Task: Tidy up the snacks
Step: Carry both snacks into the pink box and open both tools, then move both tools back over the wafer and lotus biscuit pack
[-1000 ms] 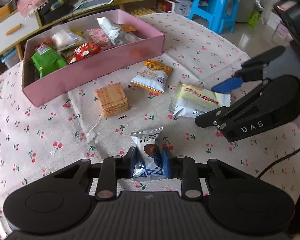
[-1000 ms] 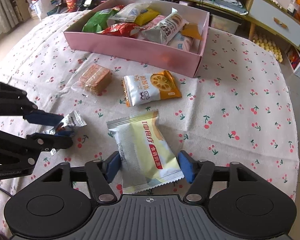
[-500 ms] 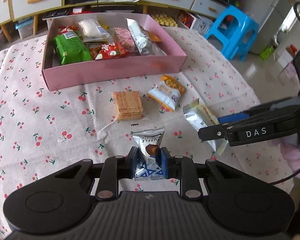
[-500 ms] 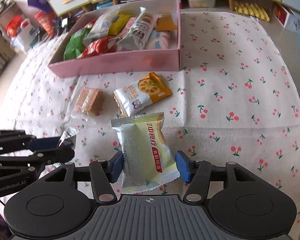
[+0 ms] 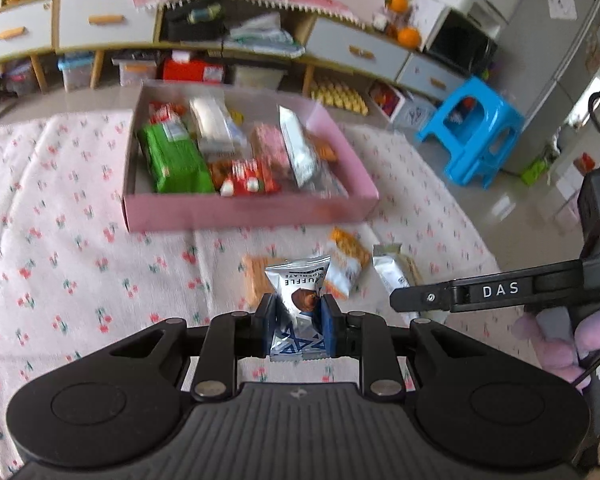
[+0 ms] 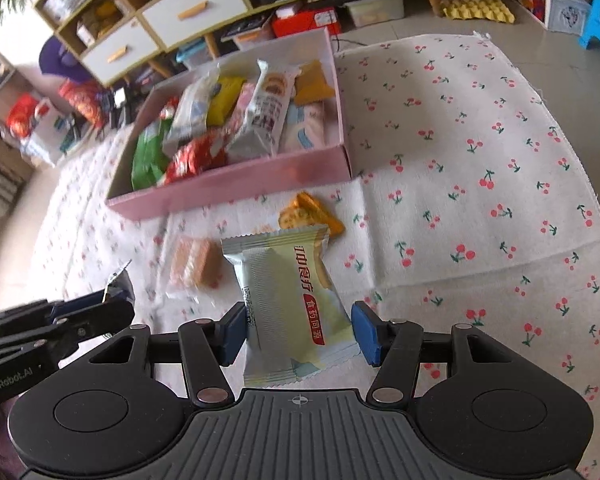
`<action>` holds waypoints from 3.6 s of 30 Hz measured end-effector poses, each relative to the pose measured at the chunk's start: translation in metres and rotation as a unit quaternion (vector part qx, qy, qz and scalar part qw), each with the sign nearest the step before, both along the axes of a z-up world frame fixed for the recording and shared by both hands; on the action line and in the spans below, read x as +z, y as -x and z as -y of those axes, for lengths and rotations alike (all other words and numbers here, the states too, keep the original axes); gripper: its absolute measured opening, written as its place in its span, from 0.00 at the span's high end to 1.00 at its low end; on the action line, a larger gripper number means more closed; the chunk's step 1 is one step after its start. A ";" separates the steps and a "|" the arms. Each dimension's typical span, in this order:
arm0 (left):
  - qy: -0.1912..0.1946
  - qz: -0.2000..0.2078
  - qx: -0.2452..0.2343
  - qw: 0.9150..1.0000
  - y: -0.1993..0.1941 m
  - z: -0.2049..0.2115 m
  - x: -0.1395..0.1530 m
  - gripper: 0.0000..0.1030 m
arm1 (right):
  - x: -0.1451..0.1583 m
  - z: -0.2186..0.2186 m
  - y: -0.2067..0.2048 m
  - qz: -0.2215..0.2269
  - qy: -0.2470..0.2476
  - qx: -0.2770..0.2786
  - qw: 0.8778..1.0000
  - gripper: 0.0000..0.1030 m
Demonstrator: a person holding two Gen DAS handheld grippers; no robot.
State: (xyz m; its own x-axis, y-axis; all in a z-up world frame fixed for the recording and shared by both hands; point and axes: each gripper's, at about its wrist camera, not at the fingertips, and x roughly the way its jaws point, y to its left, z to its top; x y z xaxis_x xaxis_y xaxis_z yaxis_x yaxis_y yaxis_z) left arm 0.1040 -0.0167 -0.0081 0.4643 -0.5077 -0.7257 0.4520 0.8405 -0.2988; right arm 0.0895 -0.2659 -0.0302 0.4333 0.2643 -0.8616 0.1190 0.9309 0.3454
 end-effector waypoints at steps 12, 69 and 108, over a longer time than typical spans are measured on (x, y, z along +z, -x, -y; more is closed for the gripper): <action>0.003 0.048 0.027 0.998 -0.033 0.016 0.016 0.79 | 0.018 0.012 -0.034 0.048 -0.051 -0.075 0.995 0.46; -0.023 0.043 0.066 0.997 -0.066 0.044 -0.013 0.35 | 0.019 0.015 -0.086 0.115 -0.014 -0.067 0.991 0.22; -0.102 0.034 0.068 0.992 -0.011 0.031 -0.042 0.29 | 0.004 0.006 -0.001 -0.018 0.089 -0.092 0.992 0.10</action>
State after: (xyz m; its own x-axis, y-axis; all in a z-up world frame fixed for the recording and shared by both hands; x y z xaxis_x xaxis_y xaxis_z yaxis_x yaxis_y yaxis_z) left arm 0.1146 -0.0480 -0.0496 0.5705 -0.2830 -0.7710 0.3433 0.9350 -0.0891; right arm 0.0909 -0.2715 -0.0259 0.4286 0.0271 -0.9031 0.3011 0.9381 0.1710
